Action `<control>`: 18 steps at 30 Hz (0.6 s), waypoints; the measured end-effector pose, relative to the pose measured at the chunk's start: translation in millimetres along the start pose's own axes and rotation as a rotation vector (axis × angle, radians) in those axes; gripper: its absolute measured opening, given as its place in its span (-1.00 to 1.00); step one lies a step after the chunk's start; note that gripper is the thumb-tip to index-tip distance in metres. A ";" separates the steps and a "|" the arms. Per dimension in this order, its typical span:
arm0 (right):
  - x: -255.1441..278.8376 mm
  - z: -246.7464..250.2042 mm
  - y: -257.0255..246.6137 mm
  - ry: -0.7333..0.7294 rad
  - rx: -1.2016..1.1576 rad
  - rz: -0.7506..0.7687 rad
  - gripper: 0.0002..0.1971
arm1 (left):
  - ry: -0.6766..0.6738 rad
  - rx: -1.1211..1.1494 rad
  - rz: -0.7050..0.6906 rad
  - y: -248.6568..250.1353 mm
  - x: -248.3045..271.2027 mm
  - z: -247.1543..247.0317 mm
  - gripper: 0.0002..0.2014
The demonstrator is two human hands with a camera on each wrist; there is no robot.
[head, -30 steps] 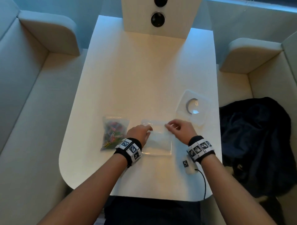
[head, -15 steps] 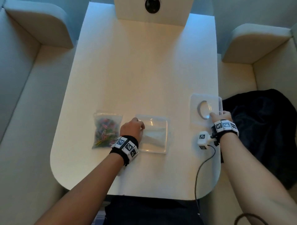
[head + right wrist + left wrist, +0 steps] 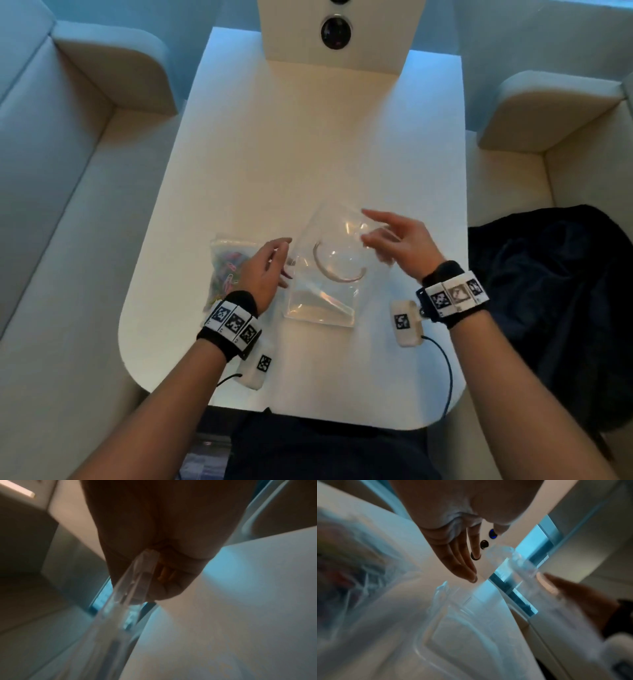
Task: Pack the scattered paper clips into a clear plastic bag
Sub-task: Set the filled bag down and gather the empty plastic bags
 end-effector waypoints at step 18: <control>26.5 -48.4 76.4 0.349 0.481 -0.212 -0.29 | 0.250 -0.448 -0.048 -33.2 28.5 -21.7 -0.51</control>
Point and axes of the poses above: each hand's wrist, its own x-axis away from the middle knuckle, its own z-axis out of the back of the hand, y = z × x, the point moved 5 cm from there along -x, towards the middle knuckle, and after that the axes turned 1 degree about -z, right-handed, at the moved point
